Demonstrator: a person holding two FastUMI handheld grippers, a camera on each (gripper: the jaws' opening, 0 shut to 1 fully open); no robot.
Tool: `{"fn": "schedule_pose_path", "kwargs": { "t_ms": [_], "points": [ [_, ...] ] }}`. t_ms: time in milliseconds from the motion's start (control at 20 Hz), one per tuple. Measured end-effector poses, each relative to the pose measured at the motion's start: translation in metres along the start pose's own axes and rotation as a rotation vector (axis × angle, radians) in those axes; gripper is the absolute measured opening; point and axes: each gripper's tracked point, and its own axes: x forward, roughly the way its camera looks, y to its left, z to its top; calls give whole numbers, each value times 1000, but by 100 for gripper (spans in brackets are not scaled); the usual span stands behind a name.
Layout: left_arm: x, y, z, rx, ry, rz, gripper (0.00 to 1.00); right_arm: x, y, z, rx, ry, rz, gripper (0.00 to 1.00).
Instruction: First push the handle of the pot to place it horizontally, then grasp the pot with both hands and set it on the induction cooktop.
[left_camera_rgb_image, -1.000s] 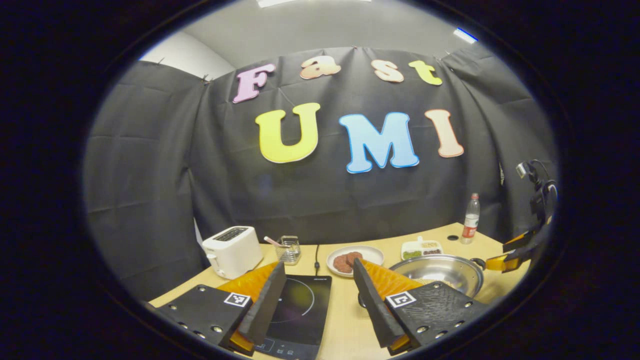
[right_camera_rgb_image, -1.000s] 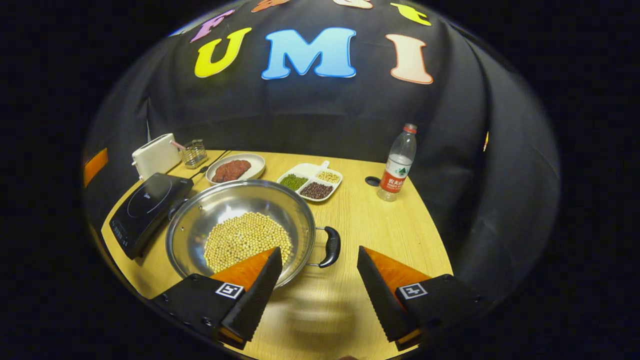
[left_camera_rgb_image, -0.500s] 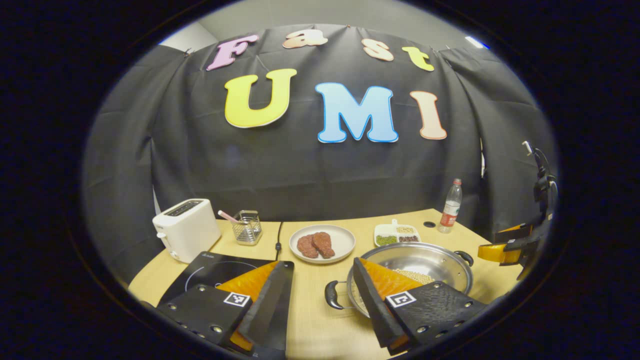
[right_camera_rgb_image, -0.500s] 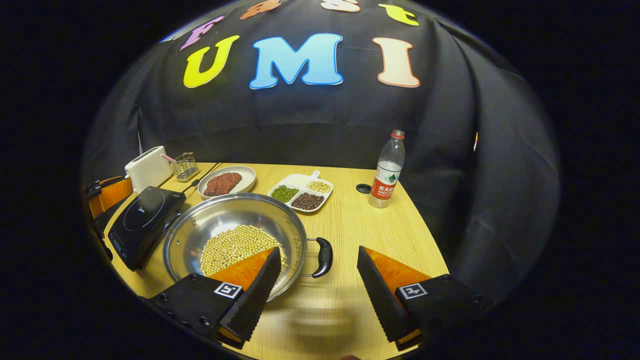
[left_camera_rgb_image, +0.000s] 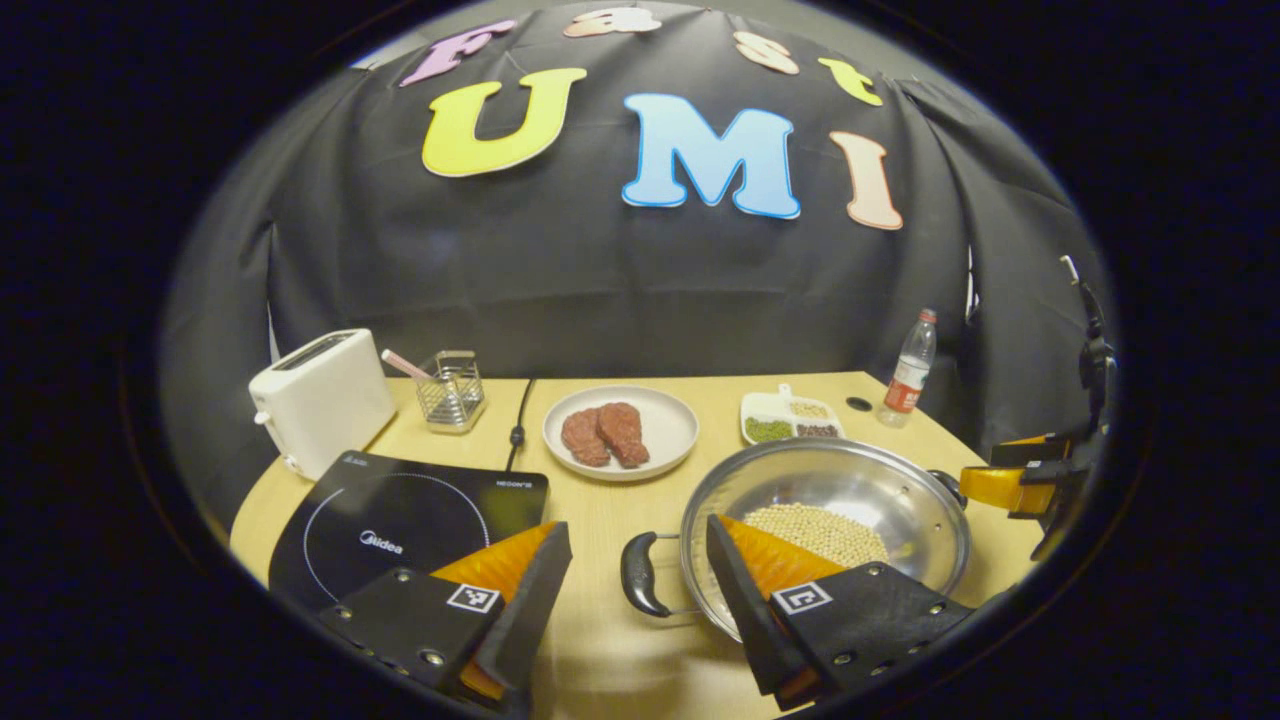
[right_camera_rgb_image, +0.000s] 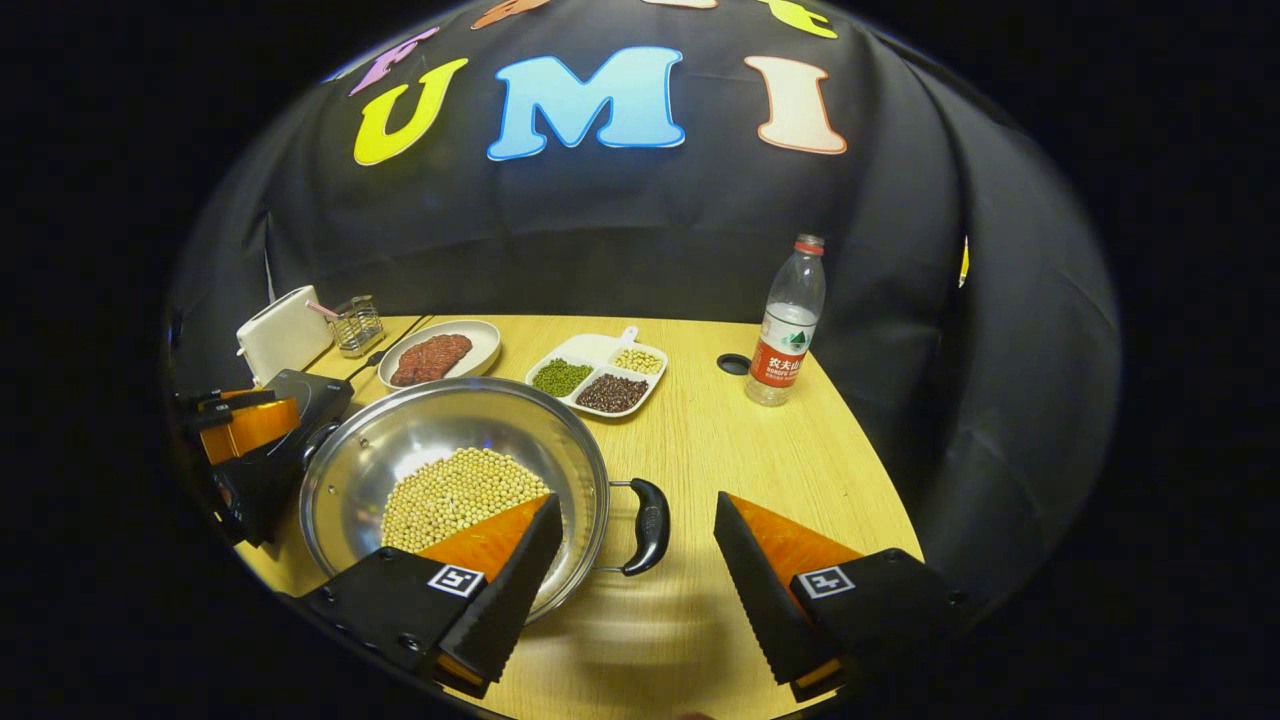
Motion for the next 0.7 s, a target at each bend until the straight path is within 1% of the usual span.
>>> {"fn": "schedule_pose_path", "kwargs": {
  "t_ms": [100, 300, 350, 400, 700],
  "points": [
    [8, -2, -11, 2, 33, -6, 83, 9, 2, -3, 9, 15, 6, 98],
    [26, -12, -22, 22, 77, -19, 83, 24, 2, -8, 30, 45, 18, 98],
    [29, -14, -23, 26, 82, -23, 81, 26, 3, -9, 36, 50, 22, 98],
    [33, -16, -26, 29, 91, -27, 83, 29, 4, -10, 41, 56, 26, 98],
    [49, -14, -42, 29, 144, -16, 83, 44, 5, -23, 53, 111, 41, 98]
  ]
}}
